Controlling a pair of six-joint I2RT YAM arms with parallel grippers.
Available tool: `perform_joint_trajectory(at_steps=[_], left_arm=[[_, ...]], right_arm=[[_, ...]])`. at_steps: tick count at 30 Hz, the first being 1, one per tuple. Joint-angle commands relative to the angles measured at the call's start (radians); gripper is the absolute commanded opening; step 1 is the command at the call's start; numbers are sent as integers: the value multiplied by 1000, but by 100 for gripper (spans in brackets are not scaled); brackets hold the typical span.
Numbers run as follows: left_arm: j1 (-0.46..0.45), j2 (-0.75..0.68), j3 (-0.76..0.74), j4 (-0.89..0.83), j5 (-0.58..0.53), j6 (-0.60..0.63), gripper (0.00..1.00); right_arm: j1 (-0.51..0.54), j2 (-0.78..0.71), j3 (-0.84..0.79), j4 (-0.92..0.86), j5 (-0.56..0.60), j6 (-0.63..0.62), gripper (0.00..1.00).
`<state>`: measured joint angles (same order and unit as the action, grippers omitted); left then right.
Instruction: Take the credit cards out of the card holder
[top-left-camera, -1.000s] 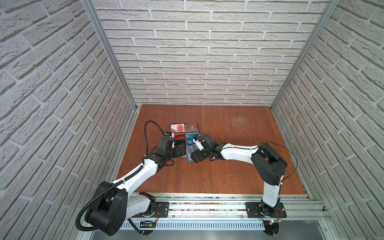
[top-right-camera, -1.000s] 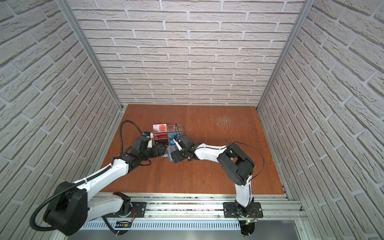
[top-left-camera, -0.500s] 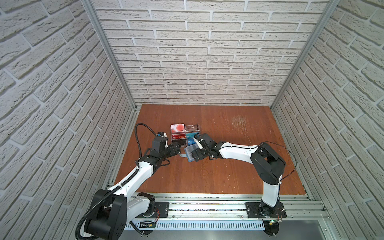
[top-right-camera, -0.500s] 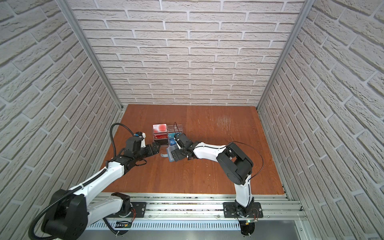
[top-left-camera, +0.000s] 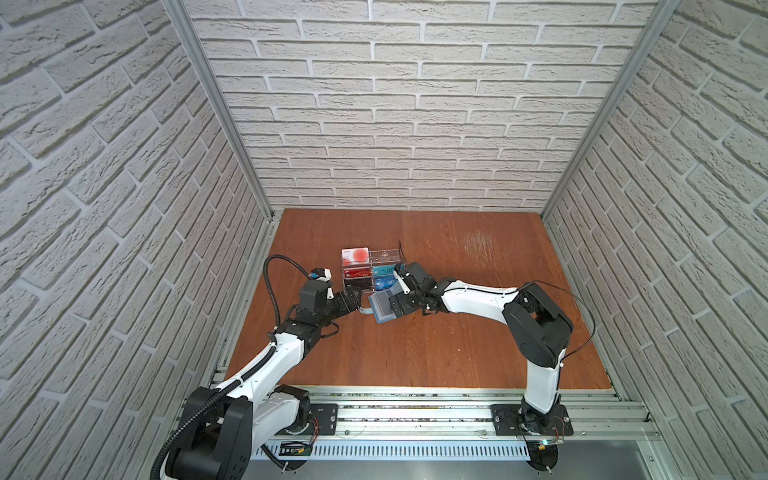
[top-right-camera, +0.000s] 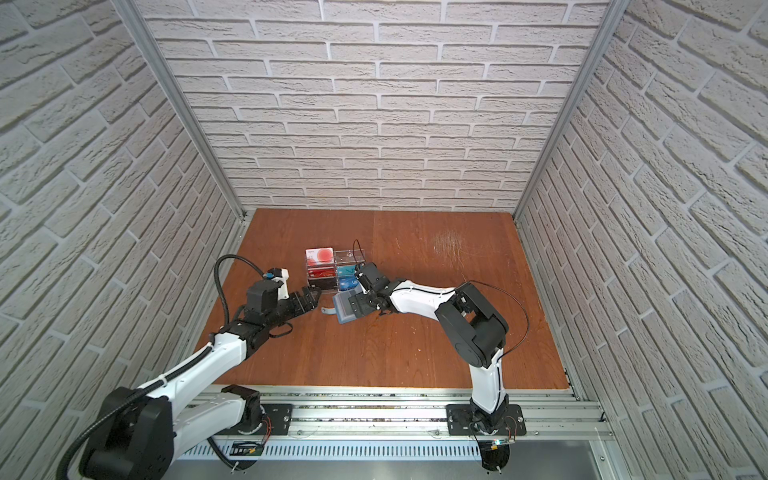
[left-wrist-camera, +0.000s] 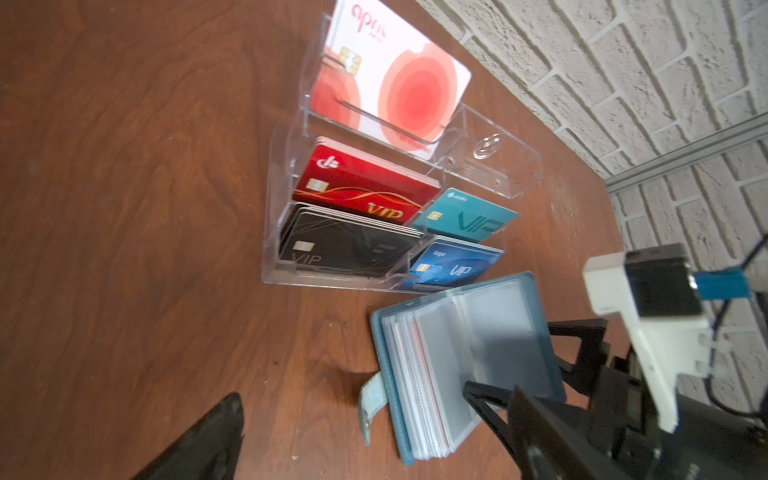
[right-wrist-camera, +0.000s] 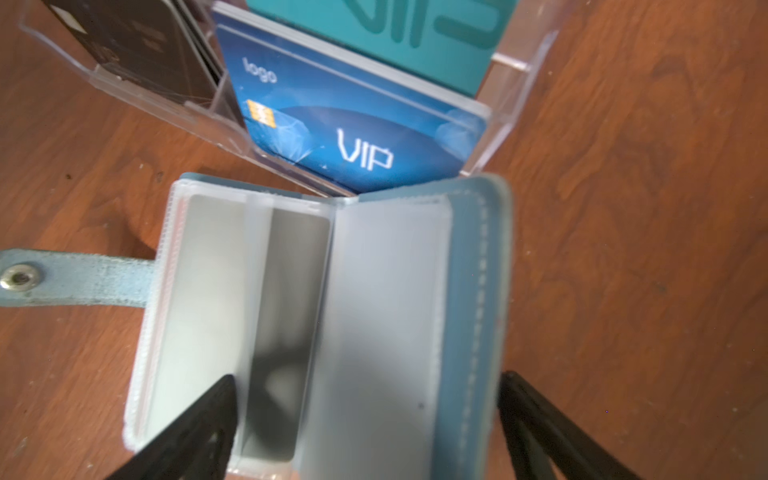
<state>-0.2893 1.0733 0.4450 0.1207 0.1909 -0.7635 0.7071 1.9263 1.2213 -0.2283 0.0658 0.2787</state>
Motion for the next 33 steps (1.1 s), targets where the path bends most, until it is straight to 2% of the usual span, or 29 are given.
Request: perform_joint_trajectory(at_steps=[1, 4, 7, 13, 17, 23, 28, 33], left_arm=[[-47, 8, 13, 78, 40, 43, 98], [-94, 10, 25, 73, 0, 70, 98], [-123, 19, 35, 90, -20, 75, 98], [-132, 115, 115, 53, 19, 80, 98], [-153, 191, 154, 80, 66, 103, 98], [-233, 297, 246, 83, 41, 120, 98], [-273, 343, 274, 91, -8, 60, 98], [-281, 351, 266, 116, -4, -14, 98]], right_arm=[[-22, -21, -27, 2, -11, 5, 88], [-43, -36, -45, 19, -47, 8, 78], [-59, -54, -64, 36, -75, 10, 59], [-83, -73, -79, 35, -95, 2, 22], [-109, -95, -91, 20, -93, 4, 8], [-175, -137, -132, 7, -105, 34, 6], [-204, -166, -162, 8, -123, 45, 6], [-204, -164, -161, 0, -144, 58, 13]])
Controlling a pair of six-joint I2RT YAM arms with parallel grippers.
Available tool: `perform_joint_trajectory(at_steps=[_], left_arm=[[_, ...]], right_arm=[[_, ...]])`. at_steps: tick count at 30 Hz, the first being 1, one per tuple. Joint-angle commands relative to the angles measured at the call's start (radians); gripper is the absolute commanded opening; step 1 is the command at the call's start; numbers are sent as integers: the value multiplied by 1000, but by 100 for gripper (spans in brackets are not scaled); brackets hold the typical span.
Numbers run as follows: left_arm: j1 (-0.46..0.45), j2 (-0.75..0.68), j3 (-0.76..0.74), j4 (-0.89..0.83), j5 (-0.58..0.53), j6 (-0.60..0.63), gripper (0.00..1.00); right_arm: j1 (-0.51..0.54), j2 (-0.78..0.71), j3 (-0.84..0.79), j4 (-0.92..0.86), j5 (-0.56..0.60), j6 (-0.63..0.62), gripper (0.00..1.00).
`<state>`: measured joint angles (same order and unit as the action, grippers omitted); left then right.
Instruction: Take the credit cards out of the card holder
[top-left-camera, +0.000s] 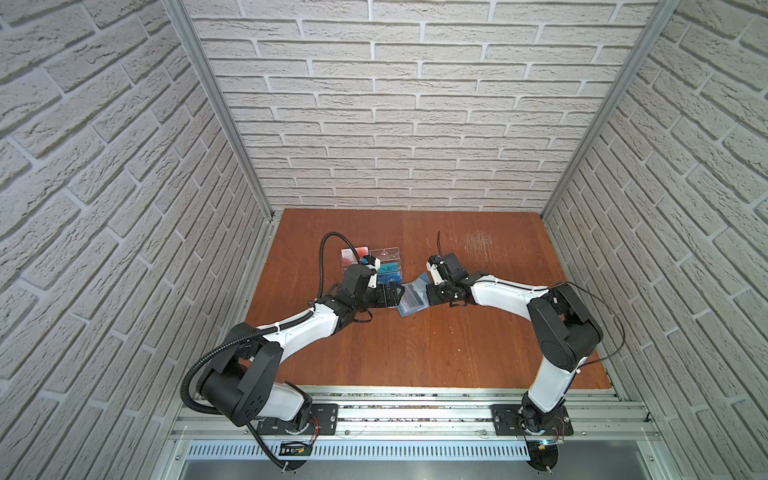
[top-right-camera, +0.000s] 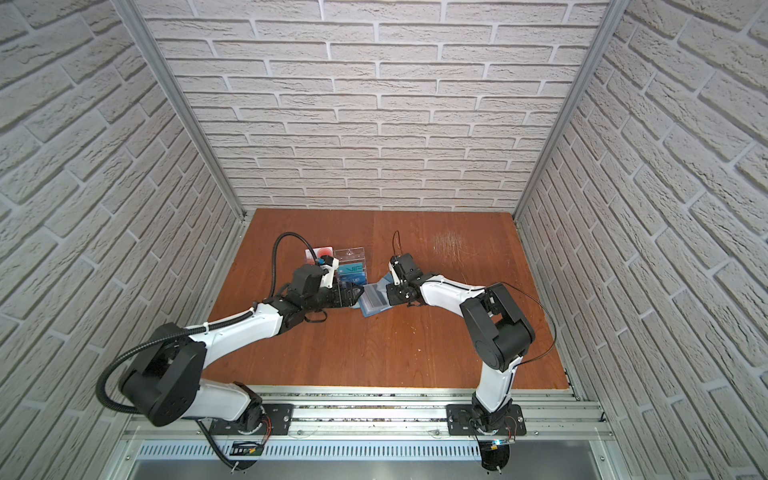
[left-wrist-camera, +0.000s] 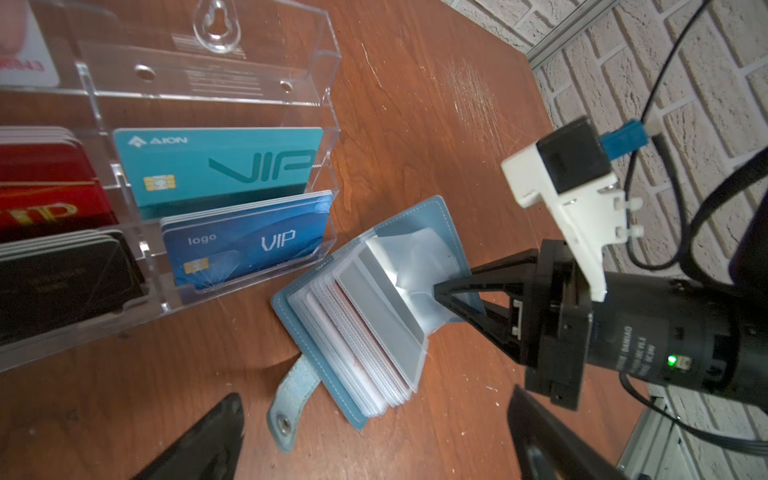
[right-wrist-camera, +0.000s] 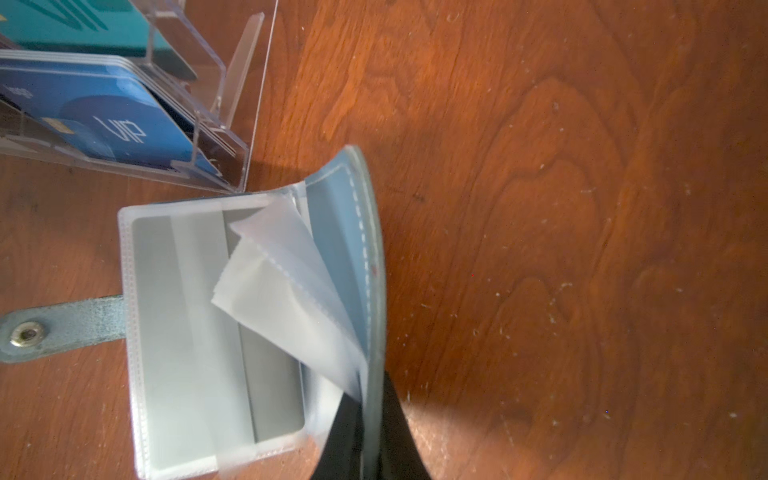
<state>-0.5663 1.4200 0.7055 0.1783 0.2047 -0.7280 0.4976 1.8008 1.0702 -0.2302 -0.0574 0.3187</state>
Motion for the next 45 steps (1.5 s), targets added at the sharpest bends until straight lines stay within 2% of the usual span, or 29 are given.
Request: perform_joint_trajectory(at_steps=[1, 6, 10, 13, 16, 18, 21, 30, 45], left_arm=[[-6, 2, 2, 62, -16, -62, 98], [-9, -19, -29, 82, -11, -103, 98], [-13, -16, -40, 101, -7, -163, 98], [-12, -14, -55, 125, -15, -233, 98], [-12, -13, -57, 132, -26, -289, 98], [-13, -15, -60, 141, -37, -326, 98], [-12, -21, -67, 165, -38, -371, 98], [-14, 22, -89, 301, -42, -543, 98], [-21, 140, -132, 425, -84, -644, 98]], right_arm=[[6, -45, -10, 0, -27, 16, 19], [7, -130, -43, 13, -14, -5, 45], [32, -200, -65, 21, 16, -29, 57], [81, -242, -76, 29, 79, -62, 63], [145, -283, -89, 43, 194, -97, 64], [168, -310, -110, 68, 230, -109, 64], [170, -313, -118, 83, 207, -104, 63], [178, -149, -38, 68, 55, -75, 62], [181, -19, 32, 26, 70, -52, 62]])
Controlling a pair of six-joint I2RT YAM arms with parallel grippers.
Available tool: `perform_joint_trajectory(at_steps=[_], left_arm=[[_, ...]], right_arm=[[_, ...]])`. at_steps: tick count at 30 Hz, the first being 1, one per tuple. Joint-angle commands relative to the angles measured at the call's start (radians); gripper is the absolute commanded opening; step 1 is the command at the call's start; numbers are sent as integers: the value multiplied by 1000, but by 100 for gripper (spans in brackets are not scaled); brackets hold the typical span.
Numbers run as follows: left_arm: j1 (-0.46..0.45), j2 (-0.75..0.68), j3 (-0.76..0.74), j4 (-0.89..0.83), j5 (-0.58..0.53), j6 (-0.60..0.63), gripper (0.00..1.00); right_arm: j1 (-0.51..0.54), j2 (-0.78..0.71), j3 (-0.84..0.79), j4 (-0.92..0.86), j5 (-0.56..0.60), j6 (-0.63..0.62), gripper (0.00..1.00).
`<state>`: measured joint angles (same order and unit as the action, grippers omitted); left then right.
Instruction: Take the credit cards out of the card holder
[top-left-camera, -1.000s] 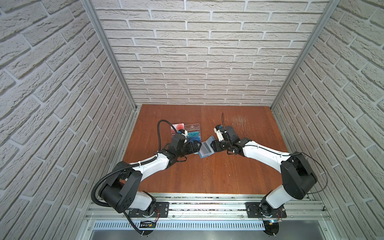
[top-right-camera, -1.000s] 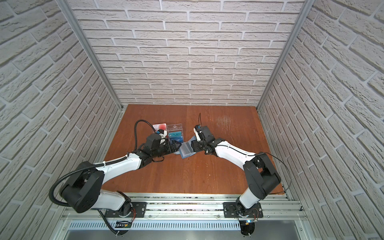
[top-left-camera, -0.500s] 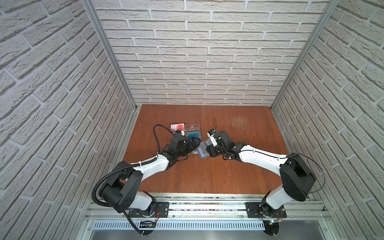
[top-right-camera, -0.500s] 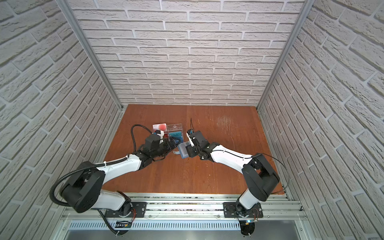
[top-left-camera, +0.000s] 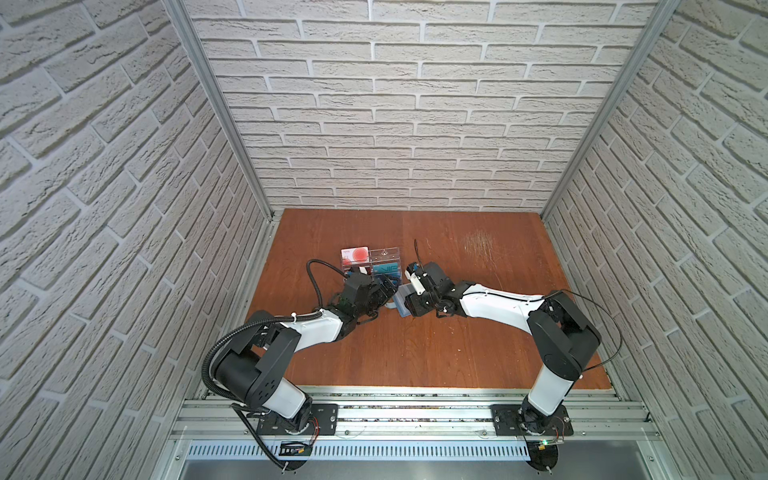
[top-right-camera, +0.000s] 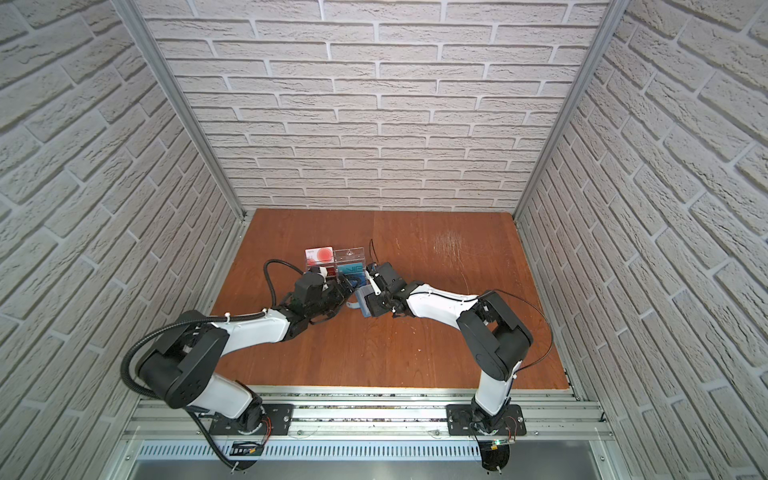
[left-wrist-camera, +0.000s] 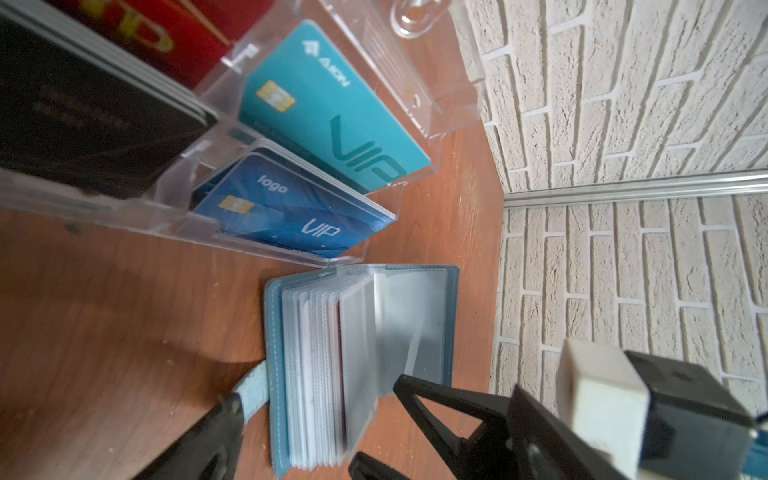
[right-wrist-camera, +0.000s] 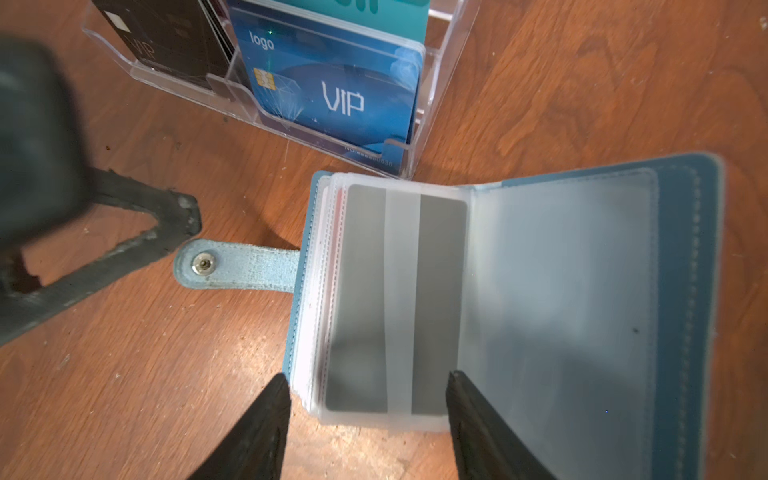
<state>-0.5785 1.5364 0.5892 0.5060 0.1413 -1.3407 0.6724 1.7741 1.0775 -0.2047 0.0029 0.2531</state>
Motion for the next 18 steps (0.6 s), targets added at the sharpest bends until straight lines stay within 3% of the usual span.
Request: perform_joint_trajectory(at_steps=[1, 18], left_arm=[[-10, 33, -15, 102, -22, -33, 98], [-23, 82, -65, 142, -48, -61, 98]], right_arm=[[6, 11, 28, -4, 16, 14, 62], [6, 47, 61, -47, 71, 23, 62]])
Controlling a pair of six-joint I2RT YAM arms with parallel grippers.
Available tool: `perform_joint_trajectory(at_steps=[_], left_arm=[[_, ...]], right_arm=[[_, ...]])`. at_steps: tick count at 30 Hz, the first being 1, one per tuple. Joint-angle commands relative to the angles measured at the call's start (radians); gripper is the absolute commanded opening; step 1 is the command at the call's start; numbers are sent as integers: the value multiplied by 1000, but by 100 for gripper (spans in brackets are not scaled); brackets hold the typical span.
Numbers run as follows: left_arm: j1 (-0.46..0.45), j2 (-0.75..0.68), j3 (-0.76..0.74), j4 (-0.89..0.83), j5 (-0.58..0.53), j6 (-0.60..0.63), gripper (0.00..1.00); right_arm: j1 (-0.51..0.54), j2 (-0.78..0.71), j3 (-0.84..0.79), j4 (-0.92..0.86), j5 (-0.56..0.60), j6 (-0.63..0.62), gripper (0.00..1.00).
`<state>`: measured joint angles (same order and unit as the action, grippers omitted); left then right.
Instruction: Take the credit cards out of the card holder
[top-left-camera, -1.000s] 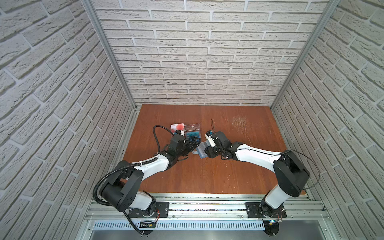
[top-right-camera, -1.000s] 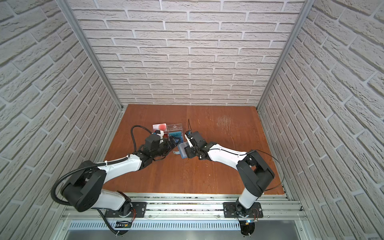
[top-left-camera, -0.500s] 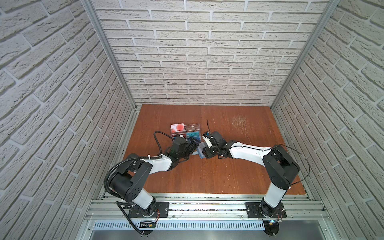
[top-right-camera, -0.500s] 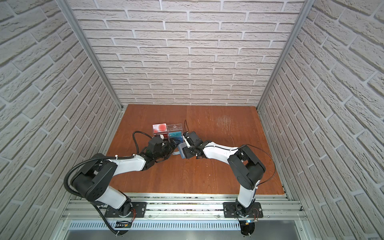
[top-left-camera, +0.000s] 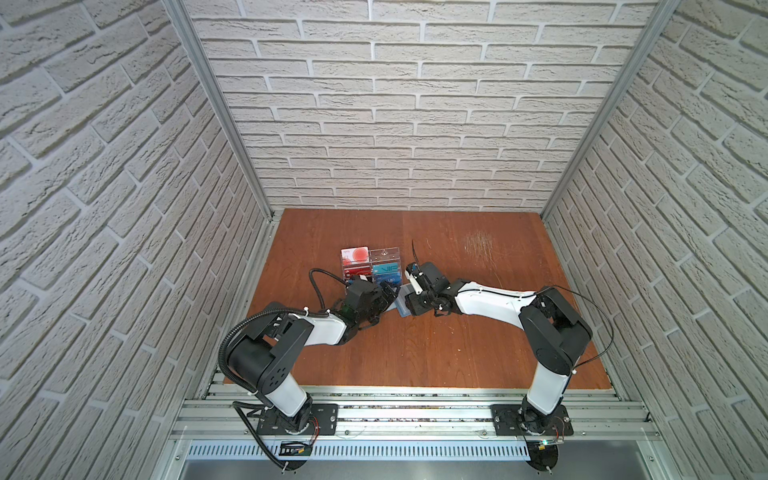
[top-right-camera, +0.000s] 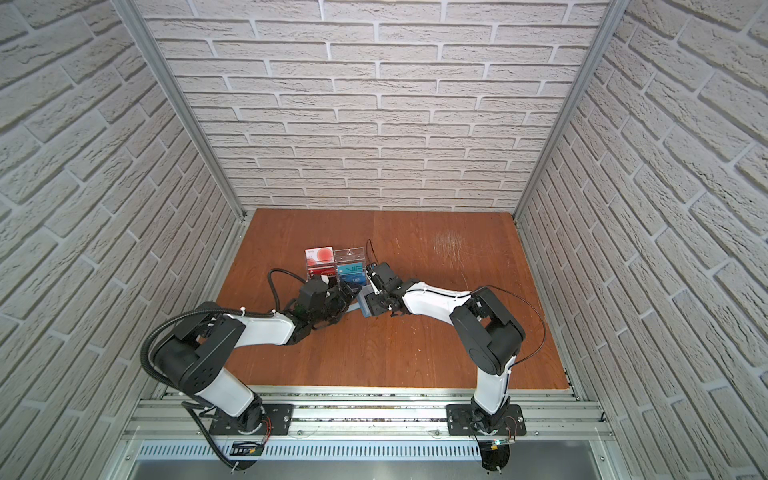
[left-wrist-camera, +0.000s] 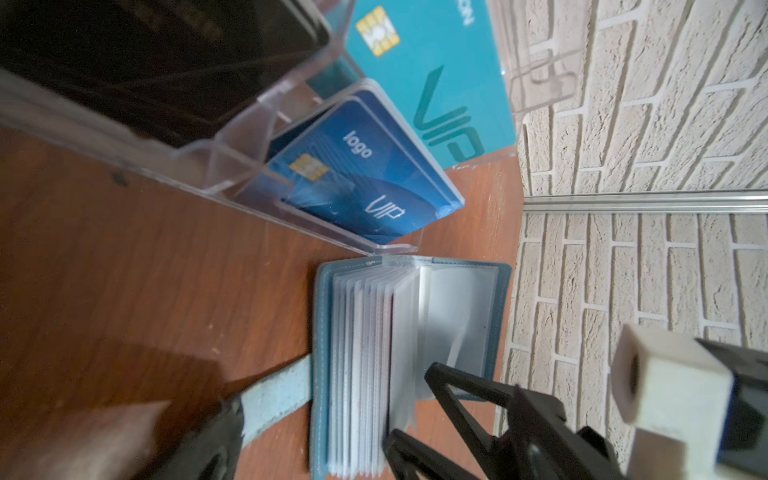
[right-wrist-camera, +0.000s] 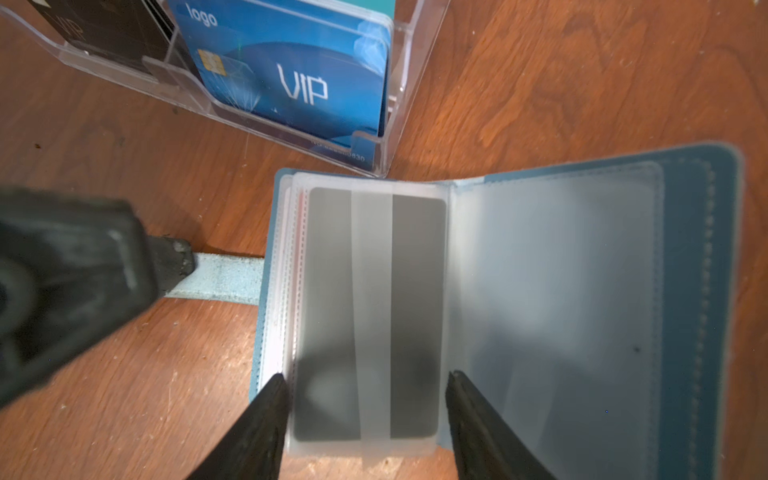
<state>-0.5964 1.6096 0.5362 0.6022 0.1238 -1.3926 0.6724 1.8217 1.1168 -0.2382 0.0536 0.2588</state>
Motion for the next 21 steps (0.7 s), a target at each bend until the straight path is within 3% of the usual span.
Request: perform_joint_trajectory(at_steps=[1, 13, 21], left_arm=[[-5, 9, -12, 39, -30, -9, 98], [-4, 25, -31, 24, -44, -18, 98], [-1, 24, -52, 18, -52, -20, 98]], right_arm=[[6, -2, 21, -13, 23, 17, 62], [6, -2, 25, -20, 15, 17, 62], [6, -5, 33, -47, 72, 25, 62]])
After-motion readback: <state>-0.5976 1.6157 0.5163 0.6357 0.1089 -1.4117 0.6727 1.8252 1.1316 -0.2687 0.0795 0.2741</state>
